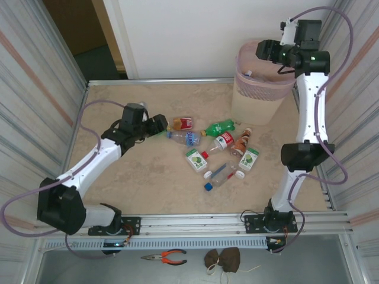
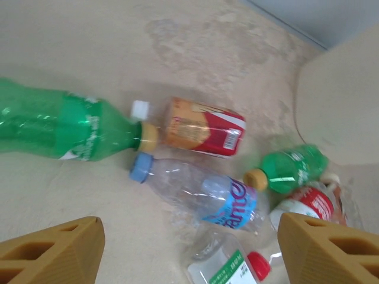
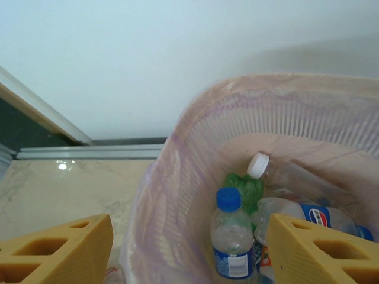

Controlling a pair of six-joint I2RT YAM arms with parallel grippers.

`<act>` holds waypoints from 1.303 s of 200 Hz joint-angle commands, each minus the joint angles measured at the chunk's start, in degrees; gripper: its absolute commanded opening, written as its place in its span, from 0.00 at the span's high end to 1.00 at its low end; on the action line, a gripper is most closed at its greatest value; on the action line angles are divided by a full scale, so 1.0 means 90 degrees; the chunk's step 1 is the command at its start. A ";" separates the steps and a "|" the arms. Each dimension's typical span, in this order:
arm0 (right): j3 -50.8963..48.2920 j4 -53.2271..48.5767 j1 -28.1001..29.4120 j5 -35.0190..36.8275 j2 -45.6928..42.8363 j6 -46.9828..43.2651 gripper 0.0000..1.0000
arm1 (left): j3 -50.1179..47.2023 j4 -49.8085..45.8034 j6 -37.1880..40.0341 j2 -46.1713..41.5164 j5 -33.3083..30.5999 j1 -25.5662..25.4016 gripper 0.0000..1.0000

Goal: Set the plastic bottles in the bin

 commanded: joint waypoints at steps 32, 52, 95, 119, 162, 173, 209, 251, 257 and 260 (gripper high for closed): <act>-0.1195 0.0435 0.0271 0.0274 -0.1458 0.0214 0.32 | 0.0909 -0.1424 -0.1795 0.1024 -0.0474 0.0620 0.24; -0.1562 0.0530 0.0340 0.0362 -0.1827 0.0234 0.31 | 0.1104 -0.1556 -0.2319 0.1432 -0.0255 0.0926 0.23; -0.2108 0.0558 0.0411 0.0411 -0.2374 0.0243 0.30 | 0.1324 -0.1338 -0.3505 0.2198 0.0473 0.1391 0.19; -0.2353 0.0483 0.0468 0.0437 -0.2522 0.0192 0.28 | 0.1393 -0.1029 -0.4077 0.2513 0.0651 0.1422 0.18; -0.2786 0.0409 0.0596 0.0482 -0.2700 0.0143 0.28 | 0.1443 -0.0653 -0.5064 0.3022 0.0689 0.1436 0.16; -0.2828 0.0353 0.0640 0.0513 -0.2739 0.0097 0.27 | 0.1451 -0.0575 -0.5245 0.3155 0.0679 0.1441 0.16; -0.2895 0.0212 0.0759 0.0640 -0.2864 0.0005 0.27 | 0.1634 -0.0294 -0.5547 0.3627 0.0746 0.1497 0.18; -0.3108 0.0194 0.0865 0.0720 -0.3019 -0.0025 0.27 | 0.1686 -0.0287 -0.5729 0.3872 0.0606 0.1558 0.25; -0.3130 0.0193 0.0882 0.0730 -0.3032 -0.0025 0.27 | 0.1676 -0.0287 -0.5743 0.3875 0.0591 0.1568 0.26; -0.3138 0.0193 0.0879 0.0739 -0.3036 -0.0025 0.27 | 0.1665 -0.0281 -0.5749 0.3874 0.0590 0.1580 0.27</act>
